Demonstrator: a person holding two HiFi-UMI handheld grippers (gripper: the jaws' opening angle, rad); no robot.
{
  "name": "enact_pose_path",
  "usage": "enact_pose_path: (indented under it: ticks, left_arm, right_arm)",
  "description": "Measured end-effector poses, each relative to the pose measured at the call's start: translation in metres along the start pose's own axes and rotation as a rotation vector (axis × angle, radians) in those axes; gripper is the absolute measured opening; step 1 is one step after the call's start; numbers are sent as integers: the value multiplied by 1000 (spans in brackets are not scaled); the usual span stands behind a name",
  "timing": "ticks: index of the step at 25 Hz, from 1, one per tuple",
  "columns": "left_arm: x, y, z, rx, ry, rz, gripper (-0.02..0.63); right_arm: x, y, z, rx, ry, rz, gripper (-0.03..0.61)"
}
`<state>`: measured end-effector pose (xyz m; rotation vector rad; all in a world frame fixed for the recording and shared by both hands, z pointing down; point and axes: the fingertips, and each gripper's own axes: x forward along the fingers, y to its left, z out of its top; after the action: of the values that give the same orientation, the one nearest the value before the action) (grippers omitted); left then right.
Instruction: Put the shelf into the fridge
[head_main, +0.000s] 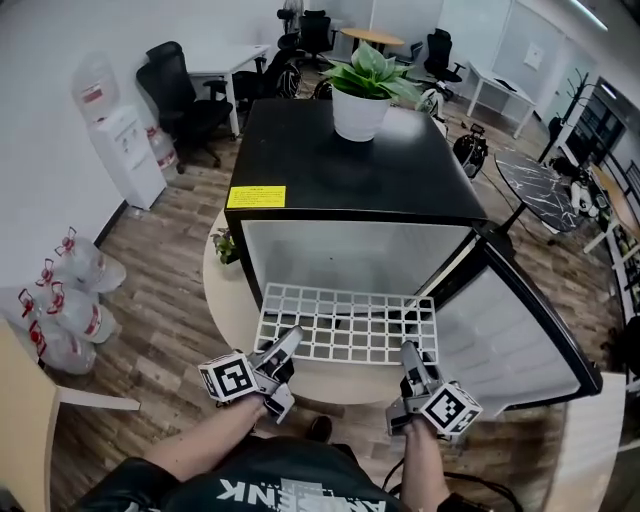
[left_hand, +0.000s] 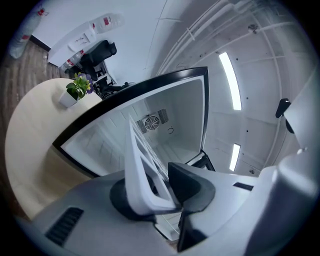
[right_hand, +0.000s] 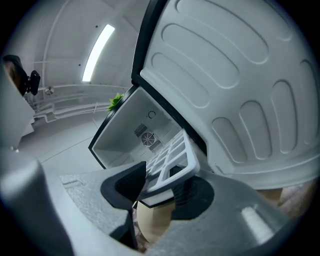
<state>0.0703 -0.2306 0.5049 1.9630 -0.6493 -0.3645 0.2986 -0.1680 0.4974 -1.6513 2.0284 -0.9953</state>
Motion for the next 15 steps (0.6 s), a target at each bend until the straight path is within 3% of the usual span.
enact_pose_path:
  ticks: [5, 10, 15]
  left_arm:
    - [0, 12, 1, -1, -22, 47, 91]
    - [9, 15, -1, -23, -55, 13, 91]
    - [10, 20, -2, -17, -73, 34, 91]
  right_arm:
    - [15, -9, -3, 1, 51, 5, 144]
    - [26, -18, -3, 4, 76, 7, 144]
    - [37, -25, -6, 23, 85, 73, 144]
